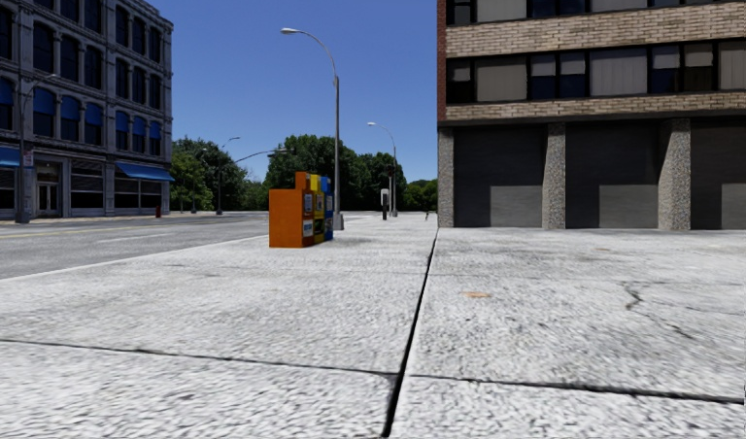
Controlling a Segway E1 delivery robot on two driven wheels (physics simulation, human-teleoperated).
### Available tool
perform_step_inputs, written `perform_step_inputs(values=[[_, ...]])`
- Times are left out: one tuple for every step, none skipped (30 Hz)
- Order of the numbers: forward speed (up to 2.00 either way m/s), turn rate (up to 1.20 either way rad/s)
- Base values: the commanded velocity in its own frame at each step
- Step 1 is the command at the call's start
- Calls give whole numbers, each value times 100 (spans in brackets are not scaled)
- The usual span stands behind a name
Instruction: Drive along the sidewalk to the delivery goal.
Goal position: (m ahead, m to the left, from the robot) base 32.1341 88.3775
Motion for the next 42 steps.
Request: perform_step_inputs(values=[[200, 0], [200, 0], [200, 0], [200, 0], [200, 0], [200, 0], [200, 0], [200, 0], [200, 0], [200, 0], [200, 0], [200, 0], [200, 0], [200, 0], [200, 0], [200, 0], [200, 0], [200, 0], [200, 0], [200, 0], [200, 0], [200, 0], [200, 0], [200, 0], [200, 0], [200, 0], [200, 0], [200, 0], [200, 0], [200, 0], [200, 0], [200, 0], [200, -1], [200, -6], [200, -12], [200, -12], [200, -14], [200, -15], [200, -15], [200, -15], [200, -15], [200, -15]])
